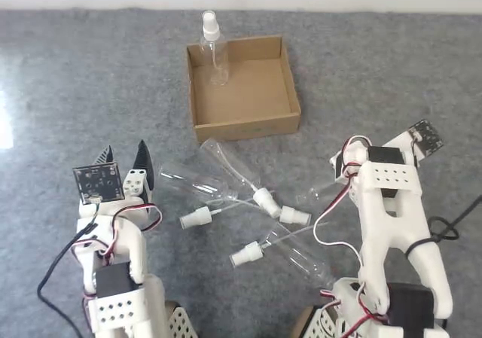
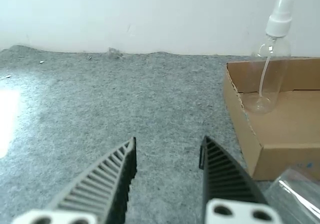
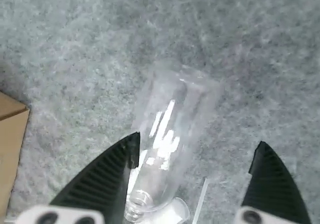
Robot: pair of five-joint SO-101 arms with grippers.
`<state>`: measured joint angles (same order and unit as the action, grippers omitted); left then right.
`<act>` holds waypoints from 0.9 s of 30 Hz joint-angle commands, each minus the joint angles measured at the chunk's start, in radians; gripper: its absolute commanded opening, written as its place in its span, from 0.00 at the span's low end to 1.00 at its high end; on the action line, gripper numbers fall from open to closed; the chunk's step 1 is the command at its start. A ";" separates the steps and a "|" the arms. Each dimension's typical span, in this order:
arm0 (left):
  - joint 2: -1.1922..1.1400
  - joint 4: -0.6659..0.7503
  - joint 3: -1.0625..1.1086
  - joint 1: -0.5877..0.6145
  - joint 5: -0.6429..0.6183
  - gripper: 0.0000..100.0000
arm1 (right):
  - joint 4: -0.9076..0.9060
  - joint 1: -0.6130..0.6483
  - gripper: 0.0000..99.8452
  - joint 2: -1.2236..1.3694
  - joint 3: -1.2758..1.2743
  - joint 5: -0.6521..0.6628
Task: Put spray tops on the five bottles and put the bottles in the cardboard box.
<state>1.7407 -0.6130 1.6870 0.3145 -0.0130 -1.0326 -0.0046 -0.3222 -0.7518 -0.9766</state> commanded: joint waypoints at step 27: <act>0.012 0.025 -0.012 -0.003 0.009 0.19 | -0.392 0.114 0.30 -0.068 0.249 0.267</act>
<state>1.7407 -0.6130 1.6870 0.3145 -0.0130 -1.3671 0.0982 -0.3237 -0.5815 -0.7864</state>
